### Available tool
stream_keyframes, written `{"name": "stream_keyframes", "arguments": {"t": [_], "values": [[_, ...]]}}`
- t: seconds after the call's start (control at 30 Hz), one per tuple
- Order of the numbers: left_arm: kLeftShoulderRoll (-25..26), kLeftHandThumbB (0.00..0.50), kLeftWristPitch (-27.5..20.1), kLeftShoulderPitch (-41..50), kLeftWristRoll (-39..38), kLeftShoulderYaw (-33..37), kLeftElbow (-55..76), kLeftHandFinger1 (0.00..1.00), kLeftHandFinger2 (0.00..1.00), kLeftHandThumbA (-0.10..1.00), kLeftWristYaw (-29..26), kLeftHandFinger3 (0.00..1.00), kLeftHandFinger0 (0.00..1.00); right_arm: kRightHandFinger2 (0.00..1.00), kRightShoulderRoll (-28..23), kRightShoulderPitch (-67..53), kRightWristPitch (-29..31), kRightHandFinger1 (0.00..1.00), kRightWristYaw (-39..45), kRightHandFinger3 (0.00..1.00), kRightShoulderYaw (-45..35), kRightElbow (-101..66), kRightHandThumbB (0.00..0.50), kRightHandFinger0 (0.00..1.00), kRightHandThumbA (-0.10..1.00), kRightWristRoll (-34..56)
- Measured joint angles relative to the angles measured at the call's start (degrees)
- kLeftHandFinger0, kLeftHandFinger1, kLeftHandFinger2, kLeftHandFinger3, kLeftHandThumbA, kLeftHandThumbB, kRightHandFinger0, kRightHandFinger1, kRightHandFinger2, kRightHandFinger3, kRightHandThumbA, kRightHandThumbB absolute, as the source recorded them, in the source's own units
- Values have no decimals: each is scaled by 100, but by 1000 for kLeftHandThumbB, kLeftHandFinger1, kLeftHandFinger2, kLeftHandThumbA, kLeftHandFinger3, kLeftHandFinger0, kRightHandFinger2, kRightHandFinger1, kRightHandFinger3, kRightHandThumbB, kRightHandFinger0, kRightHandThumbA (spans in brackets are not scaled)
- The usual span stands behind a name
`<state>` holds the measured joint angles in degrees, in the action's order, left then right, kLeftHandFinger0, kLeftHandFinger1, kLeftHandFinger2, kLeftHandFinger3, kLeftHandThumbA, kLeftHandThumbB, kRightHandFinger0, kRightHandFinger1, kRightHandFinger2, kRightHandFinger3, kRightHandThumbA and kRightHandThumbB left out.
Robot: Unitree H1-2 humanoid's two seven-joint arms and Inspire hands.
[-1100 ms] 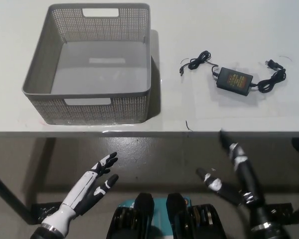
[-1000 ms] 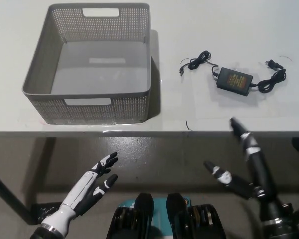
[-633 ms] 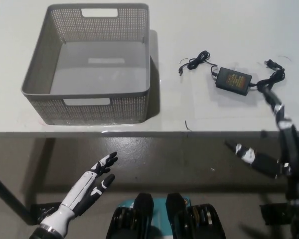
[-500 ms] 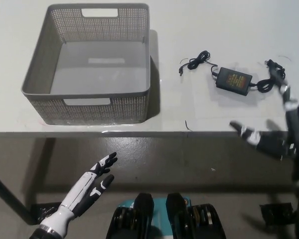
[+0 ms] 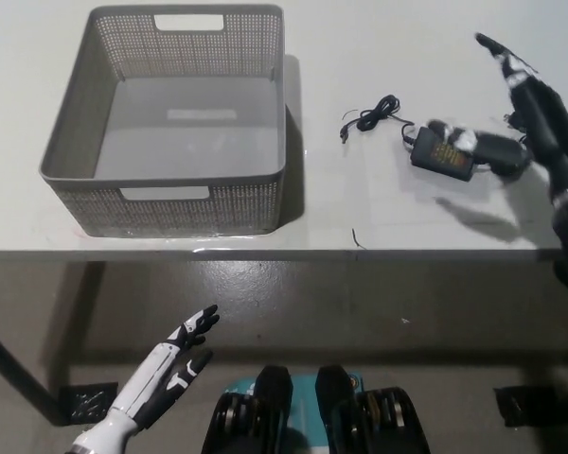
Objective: Use the right hand to pick up a black power cord and place it into a container on the left hand side
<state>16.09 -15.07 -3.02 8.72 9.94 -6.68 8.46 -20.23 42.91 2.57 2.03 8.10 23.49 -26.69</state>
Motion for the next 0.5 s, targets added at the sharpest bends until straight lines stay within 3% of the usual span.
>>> {"name": "stream_keyframes", "arguments": {"t": [0.2, 0.43, 0.5], "values": [[-1, 409, -64, 18, 0, -32, 4, 1000, 1000, 967, 0, 1000, 1000, 1000, -34, 787, -154, 1000, 298, 1000, 290, 1258, 500, 1000, 860, -28], [-8, 410, -75, 26, 7, -42, 15, 1000, 1000, 970, 0, 1000, 1000, 1000, -42, 1435, -174, 1000, 471, 1000, 739, 2520, 500, 1000, 923, -122], [-9, 409, -75, 32, 7, -44, 25, 1000, 1000, 965, 0, 1000, 1000, 1000, -41, 1575, -181, 1000, 525, 1000, 939, 2864, 500, 1000, 884, -177]]}}
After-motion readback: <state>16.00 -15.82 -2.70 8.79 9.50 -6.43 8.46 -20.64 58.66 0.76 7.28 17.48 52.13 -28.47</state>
